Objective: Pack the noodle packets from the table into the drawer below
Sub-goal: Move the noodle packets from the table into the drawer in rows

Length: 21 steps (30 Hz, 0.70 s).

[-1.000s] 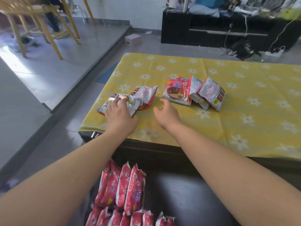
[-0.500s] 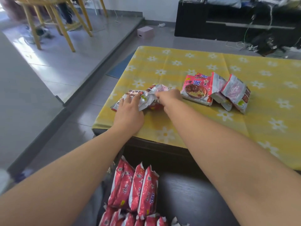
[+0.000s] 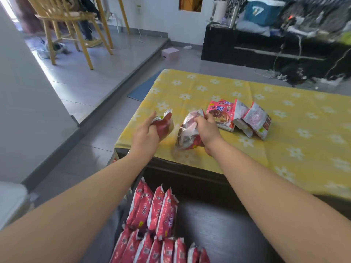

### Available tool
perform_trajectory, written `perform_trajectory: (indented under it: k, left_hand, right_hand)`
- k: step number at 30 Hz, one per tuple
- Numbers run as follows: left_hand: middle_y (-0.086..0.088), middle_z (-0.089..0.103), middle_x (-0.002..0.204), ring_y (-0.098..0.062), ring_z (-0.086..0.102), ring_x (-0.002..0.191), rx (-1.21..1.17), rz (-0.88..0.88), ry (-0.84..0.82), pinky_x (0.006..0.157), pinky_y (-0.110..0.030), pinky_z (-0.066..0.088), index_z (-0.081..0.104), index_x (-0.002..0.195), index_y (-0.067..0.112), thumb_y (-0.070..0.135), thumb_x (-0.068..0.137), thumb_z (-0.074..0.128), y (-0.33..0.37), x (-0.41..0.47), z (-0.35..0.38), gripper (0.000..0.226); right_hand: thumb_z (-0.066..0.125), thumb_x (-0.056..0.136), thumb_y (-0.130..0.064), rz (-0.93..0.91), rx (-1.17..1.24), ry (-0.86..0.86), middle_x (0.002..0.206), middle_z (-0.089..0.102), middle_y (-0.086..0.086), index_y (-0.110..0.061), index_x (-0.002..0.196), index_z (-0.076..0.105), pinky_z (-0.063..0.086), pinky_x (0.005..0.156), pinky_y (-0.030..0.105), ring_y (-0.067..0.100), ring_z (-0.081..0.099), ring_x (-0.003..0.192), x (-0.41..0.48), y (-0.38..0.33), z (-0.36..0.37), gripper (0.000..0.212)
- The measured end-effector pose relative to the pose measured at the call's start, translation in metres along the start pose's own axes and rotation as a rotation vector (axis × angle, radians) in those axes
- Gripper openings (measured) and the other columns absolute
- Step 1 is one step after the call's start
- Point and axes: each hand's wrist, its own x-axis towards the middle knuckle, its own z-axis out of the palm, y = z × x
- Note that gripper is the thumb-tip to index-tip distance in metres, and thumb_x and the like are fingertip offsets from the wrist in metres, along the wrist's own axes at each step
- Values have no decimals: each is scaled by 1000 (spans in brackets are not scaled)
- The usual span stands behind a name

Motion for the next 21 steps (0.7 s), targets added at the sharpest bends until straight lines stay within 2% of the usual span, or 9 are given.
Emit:
perform_trajectory:
  k: [2,5,7,9,12,14,16,18,21]
  left_hand:
    - [3,69,128,-19,67,115,-122,-76,-58,94,-33,60,65,130,47,24,103,37,9,-16,7,45]
    - [-1,74,118,-23,69,110,-231,-197,-188,92,-47,61,69,102,52,27,105,42,25,-47,18,37]
    - [-5,72,124,-24,68,109,-312,-270,-274,80,-43,64,70,110,41,34,106,44,28,-62,22,28]
    - [-4,67,127,-27,65,113,-433,-334,-309,67,-40,63,70,115,28,49,106,41,32,-76,21,37]
    - [-2,65,116,-26,64,103,-530,-427,-243,67,-42,57,64,120,19,59,106,38,35,-85,19,49]
    - [-3,74,93,-23,72,80,-516,-466,-232,66,-40,55,65,115,15,60,104,43,40,-93,19,51]
    - [-3,80,76,-23,78,71,-474,-491,-272,72,-42,58,72,105,13,62,102,46,44,-102,21,56]
    - [-9,82,90,-28,78,85,-502,-508,-330,82,-45,59,76,110,13,63,100,47,48,-110,25,59]
    - [-14,80,103,-29,79,89,-651,-510,-375,72,-40,62,80,108,14,59,99,48,54,-124,32,56]
  right_hand:
    - [54,102,-42,37,10,-37,123,62,10,-28,117,46,52,105,59,37,64,117,-17,-1,-3,22]
    - [53,102,-51,140,91,-97,136,59,9,-32,123,41,50,107,60,39,63,121,-44,-5,-8,30]
    - [49,102,-56,189,149,-147,136,64,13,-25,134,48,51,105,58,38,68,116,-59,-7,-10,45]
    - [43,102,-58,183,193,-181,130,70,18,-15,138,58,52,106,55,38,70,115,-76,-6,-17,58]
    - [47,104,-47,145,315,-181,127,71,21,-1,125,65,50,108,49,40,68,116,-93,-2,-29,54]
    - [48,106,-39,124,359,-221,123,68,21,-6,129,64,50,99,46,37,65,109,-107,-2,-35,43]
    - [47,109,-30,54,331,-269,134,68,15,-17,150,54,51,106,46,33,67,115,-118,0,-38,43]
    - [51,109,-29,-35,237,-287,132,71,11,-25,148,56,54,106,47,31,70,118,-128,2,-37,39]
    - [56,106,-39,-83,163,-280,138,68,10,-28,150,52,51,111,51,31,68,123,-140,7,-33,45]
